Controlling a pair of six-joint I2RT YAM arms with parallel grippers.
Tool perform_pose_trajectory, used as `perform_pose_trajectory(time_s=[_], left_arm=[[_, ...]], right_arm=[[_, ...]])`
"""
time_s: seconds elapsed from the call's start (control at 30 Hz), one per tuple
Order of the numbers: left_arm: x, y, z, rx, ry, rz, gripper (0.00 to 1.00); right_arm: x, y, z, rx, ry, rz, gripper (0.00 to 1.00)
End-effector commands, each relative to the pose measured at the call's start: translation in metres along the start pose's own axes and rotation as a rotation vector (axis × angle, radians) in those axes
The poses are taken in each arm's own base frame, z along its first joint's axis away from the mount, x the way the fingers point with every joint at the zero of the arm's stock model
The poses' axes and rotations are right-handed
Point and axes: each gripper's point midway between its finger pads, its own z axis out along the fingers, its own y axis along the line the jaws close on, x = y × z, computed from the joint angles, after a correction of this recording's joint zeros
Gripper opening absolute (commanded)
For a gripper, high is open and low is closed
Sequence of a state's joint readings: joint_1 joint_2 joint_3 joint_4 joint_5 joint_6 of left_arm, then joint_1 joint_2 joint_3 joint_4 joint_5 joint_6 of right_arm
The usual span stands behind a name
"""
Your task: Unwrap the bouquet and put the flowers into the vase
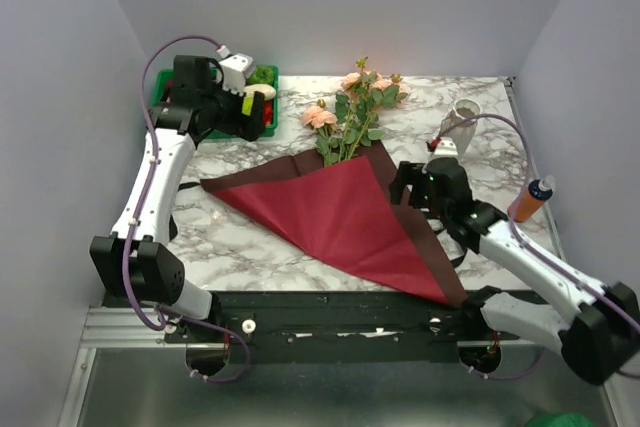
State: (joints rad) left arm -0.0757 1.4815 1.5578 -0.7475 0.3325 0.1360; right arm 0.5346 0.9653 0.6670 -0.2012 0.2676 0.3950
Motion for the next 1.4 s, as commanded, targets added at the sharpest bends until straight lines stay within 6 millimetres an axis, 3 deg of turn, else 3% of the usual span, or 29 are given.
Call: perform_pose_trajectory(time_s=[0.0, 0.1, 0.13, 0.2, 0.23, 0.3, 0.33, 0.5, 0.63, 0.83, 1.13, 1.23, 1.37], left_arm=[[0.02, -0.096, 0.014, 0.406, 0.063, 0.134, 0.99], [0.043, -0.124, 0.039, 0.576, 0.134, 0.14, 0.99], [0.057, -0.124, 0.059, 0.603, 0.187, 0.115, 0.99], [0.063, -0.129, 0.074, 0.658, 0.225, 0.109, 0.99], [0.077, -0.127, 0.092, 0.682, 0.269, 0.108, 0.99], [0.08, -0.127, 0.104, 0.712, 0.292, 0.116, 0.99], [0.092, -0.126, 0.12, 0.726, 0.326, 0.117, 0.99], [0.096, -0.123, 0.153, 0.736, 0.352, 0.138, 0.99], [0.107, -0.125, 0.174, 0.722, 0.384, 0.161, 0.99], [0.116, -0.127, 0.192, 0.72, 0.388, 0.168, 0.99], [0.139, -0.14, 0.201, 0.781, 0.428, 0.165, 0.96], [0.141, -0.146, 0.2, 0.801, 0.435, 0.166, 0.86], [0.138, -0.152, 0.19, 0.828, 0.427, 0.168, 0.61]], right_arm=[[-0.004, 0.025, 0.025, -0.081, 0.017, 0.006, 0.95], [-0.008, 0.032, 0.027, -0.115, 0.005, 0.019, 0.95], [-0.012, 0.034, 0.021, -0.136, -0.018, 0.022, 0.95], [-0.015, 0.037, 0.013, -0.172, -0.043, 0.006, 0.94], [-0.019, 0.037, 0.008, -0.182, -0.067, 0.004, 0.94], [-0.028, 0.038, -0.007, -0.214, -0.116, -0.01, 0.94], [-0.03, 0.038, -0.012, -0.223, -0.131, -0.013, 0.94], [-0.047, 0.044, -0.039, -0.291, -0.204, -0.012, 0.92], [-0.05, 0.046, -0.049, -0.309, -0.207, -0.007, 0.91], [-0.055, 0.05, -0.054, -0.332, -0.211, -0.001, 0.91], [-0.088, 0.061, -0.08, -0.385, -0.283, 0.01, 0.9], [-0.089, 0.066, -0.085, -0.411, -0.277, 0.002, 0.89], [-0.09, 0.067, -0.087, -0.42, -0.274, 0.013, 0.88]])
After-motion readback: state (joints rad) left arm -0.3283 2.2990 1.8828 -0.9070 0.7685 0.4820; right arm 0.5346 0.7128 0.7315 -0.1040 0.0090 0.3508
